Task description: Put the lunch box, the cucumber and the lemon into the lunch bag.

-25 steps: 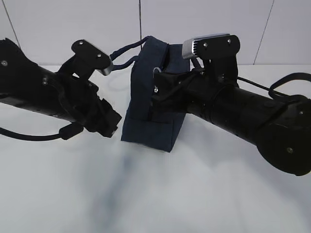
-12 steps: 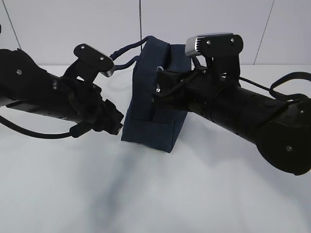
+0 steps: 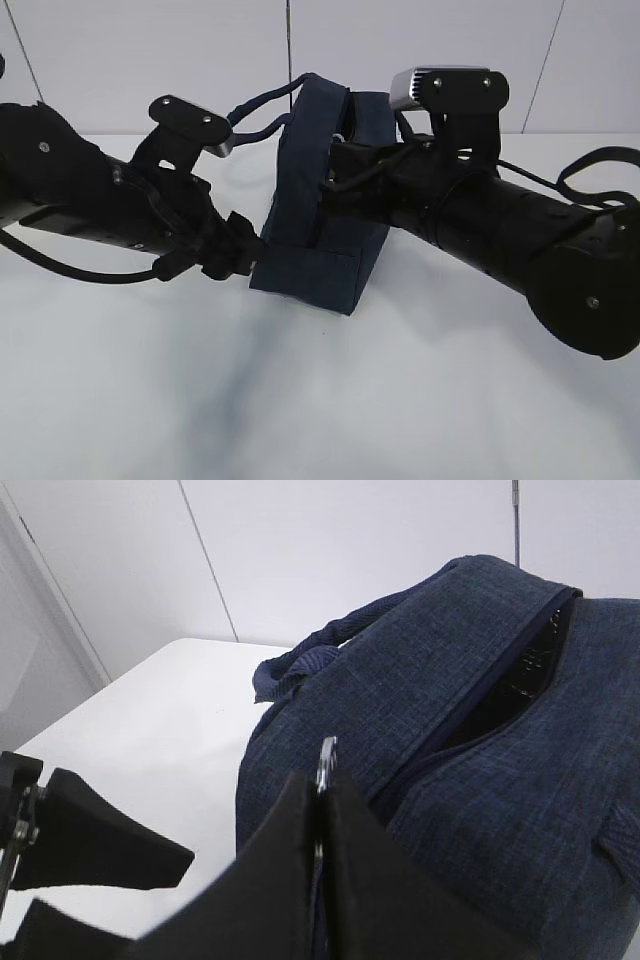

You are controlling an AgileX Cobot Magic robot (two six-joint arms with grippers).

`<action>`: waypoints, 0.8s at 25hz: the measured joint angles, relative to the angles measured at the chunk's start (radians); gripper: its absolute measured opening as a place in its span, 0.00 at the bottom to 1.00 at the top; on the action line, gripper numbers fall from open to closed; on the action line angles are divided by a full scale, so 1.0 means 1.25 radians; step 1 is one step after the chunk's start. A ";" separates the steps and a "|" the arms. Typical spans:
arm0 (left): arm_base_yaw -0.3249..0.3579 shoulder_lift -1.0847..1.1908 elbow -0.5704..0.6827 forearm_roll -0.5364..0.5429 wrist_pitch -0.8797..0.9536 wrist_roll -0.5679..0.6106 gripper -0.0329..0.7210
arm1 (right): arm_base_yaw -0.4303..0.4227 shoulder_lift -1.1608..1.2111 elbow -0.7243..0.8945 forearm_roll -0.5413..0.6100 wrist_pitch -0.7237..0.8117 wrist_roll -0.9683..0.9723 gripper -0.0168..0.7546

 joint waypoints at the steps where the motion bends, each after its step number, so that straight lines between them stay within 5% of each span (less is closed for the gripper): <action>1: -0.002 0.001 0.000 0.015 0.000 0.001 0.67 | 0.000 0.000 0.000 0.005 0.000 0.000 0.04; 20: -0.046 0.086 -0.033 0.128 -0.135 0.003 0.64 | 0.000 0.000 0.000 0.066 0.000 0.005 0.04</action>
